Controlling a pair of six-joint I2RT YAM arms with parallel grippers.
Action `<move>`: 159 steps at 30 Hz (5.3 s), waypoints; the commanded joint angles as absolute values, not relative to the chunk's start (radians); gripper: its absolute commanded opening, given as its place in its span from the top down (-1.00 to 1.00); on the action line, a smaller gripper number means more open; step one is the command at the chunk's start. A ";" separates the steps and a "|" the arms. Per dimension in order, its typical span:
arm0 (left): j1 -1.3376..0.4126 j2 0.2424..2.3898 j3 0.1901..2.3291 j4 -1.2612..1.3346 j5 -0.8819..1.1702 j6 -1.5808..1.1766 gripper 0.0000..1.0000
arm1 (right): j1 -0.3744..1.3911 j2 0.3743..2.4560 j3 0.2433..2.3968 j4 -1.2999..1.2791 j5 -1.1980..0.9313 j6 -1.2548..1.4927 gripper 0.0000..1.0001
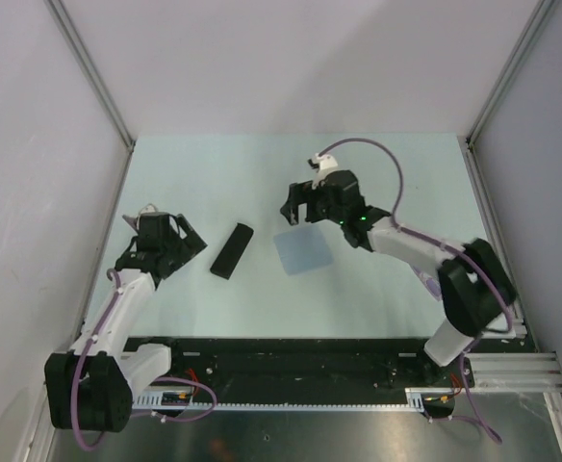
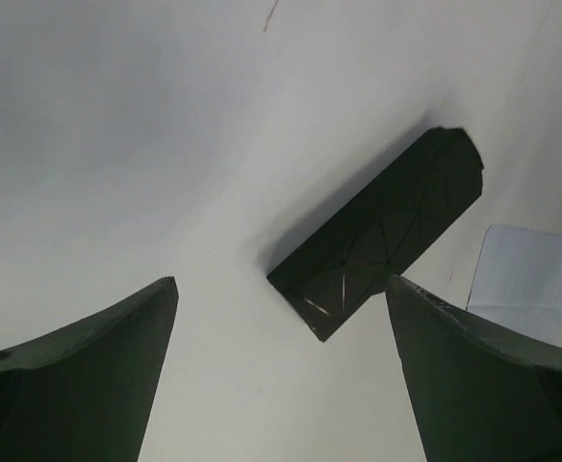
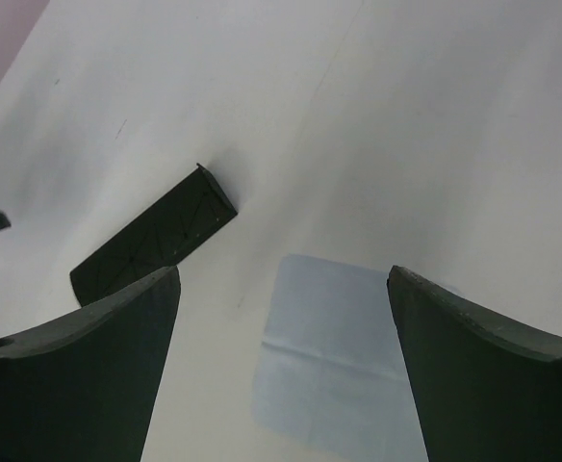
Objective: Organize the sunglasses
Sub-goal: Rotate the sunglasses case to the center of the board, then pick up the sunglasses case from the center of the board.
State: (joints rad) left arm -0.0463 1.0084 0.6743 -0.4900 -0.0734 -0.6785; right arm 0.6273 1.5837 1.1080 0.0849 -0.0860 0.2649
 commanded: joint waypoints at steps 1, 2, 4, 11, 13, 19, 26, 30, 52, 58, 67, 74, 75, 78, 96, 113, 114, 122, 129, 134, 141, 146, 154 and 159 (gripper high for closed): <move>-0.048 1.045 0.663 -0.460 -0.009 -0.735 -0.91 | 0.672 1.756 1.164 0.376 -0.072 0.354 -0.88; -0.046 1.051 0.655 -0.457 0.017 -0.732 -0.91 | 0.675 1.793 1.179 0.394 -0.081 0.370 -0.84; -0.048 1.068 0.631 -0.434 0.050 -0.716 -0.94 | 0.690 1.909 1.239 0.442 -0.091 0.388 -0.80; -0.048 1.089 0.551 -0.275 0.178 -0.707 -0.97 | 0.709 2.147 1.413 0.509 -0.124 0.466 -0.60; -0.048 1.106 0.542 -0.252 0.182 -0.700 -0.99 | 0.712 2.189 1.448 0.494 -0.143 0.471 -0.57; -0.046 1.150 0.532 -0.186 0.258 -0.736 -1.00 | 0.727 2.275 1.572 0.417 -0.224 0.456 -0.54; -0.046 1.123 0.505 -0.176 0.298 -0.771 -0.99 | 0.730 2.304 1.629 0.310 -0.294 0.446 -0.53; -0.046 1.123 0.471 -0.175 0.281 -0.787 -0.99 | 0.735 2.307 1.632 0.273 -0.316 0.436 -0.53; -0.038 1.069 0.479 -0.178 0.150 -0.782 -0.97 | 0.770 2.146 1.542 -0.072 -0.394 0.345 0.15; -0.022 1.121 0.514 -0.179 0.117 -0.785 -0.98 | 0.810 2.077 1.507 -0.267 -0.390 0.285 0.05; 0.107 1.098 0.574 -0.216 0.060 -0.775 -0.98 | 0.844 1.919 1.476 -0.206 -0.204 0.056 -0.84; 0.219 1.132 0.644 -0.261 0.162 -0.730 -0.99 | 0.894 2.124 1.679 -0.423 -0.189 -0.311 -0.99; 0.233 1.131 0.649 -0.262 0.169 -0.735 -1.00 | 0.908 2.146 1.736 -0.458 -0.178 -0.378 -0.99; 0.245 1.118 0.650 -0.268 0.178 -0.735 -1.00 | 0.937 2.154 1.695 -0.398 -0.126 -0.504 -0.99; 0.273 1.083 0.644 -0.293 0.209 -0.667 -1.00 | 0.940 2.307 1.825 -0.368 -0.219 -0.686 -0.99; 0.272 1.052 0.624 -0.305 0.221 -0.652 -1.00 | 0.911 2.258 1.760 -0.539 -0.362 -0.559 -0.48; 0.273 1.052 0.623 -0.305 0.230 -0.649 -1.00 | 0.913 2.253 1.747 -0.526 -0.359 -0.543 -0.45; 0.273 1.037 0.612 -0.304 0.226 -0.634 -1.00 | 0.976 2.212 1.667 -0.359 -0.197 -0.500 -0.72; 0.275 1.042 0.606 -0.305 0.213 -0.652 -1.00 | 0.971 2.290 1.747 -0.367 -0.210 -0.485 -0.69; 0.273 1.040 0.603 -0.305 0.232 -0.634 -1.00 | 0.969 2.284 1.729 -0.368 -0.204 -0.465 -0.13; 0.273 1.008 0.614 -0.305 0.221 -0.604 -1.00 | 0.956 2.273 1.750 -0.414 -0.201 -0.391 0.52; 0.275 1.022 0.607 -0.302 0.291 -0.609 -1.00 | 0.902 2.231 1.709 -0.393 -0.241 -0.262 0.66; 0.270 0.980 0.540 -0.123 0.651 -0.603 -1.00 | 0.847 2.086 1.628 -0.298 -0.210 -0.106 0.66; 0.270 0.937 0.529 0.039 0.797 -0.641 -1.00 | 0.828 1.974 1.612 -0.279 -0.189 0.021 0.60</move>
State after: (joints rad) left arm 0.2642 0.9848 0.5282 -0.1585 0.5949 -0.6285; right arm 0.8307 2.1277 1.6032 -0.3317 -0.2092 -0.1230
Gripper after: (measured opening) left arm 0.996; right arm 0.560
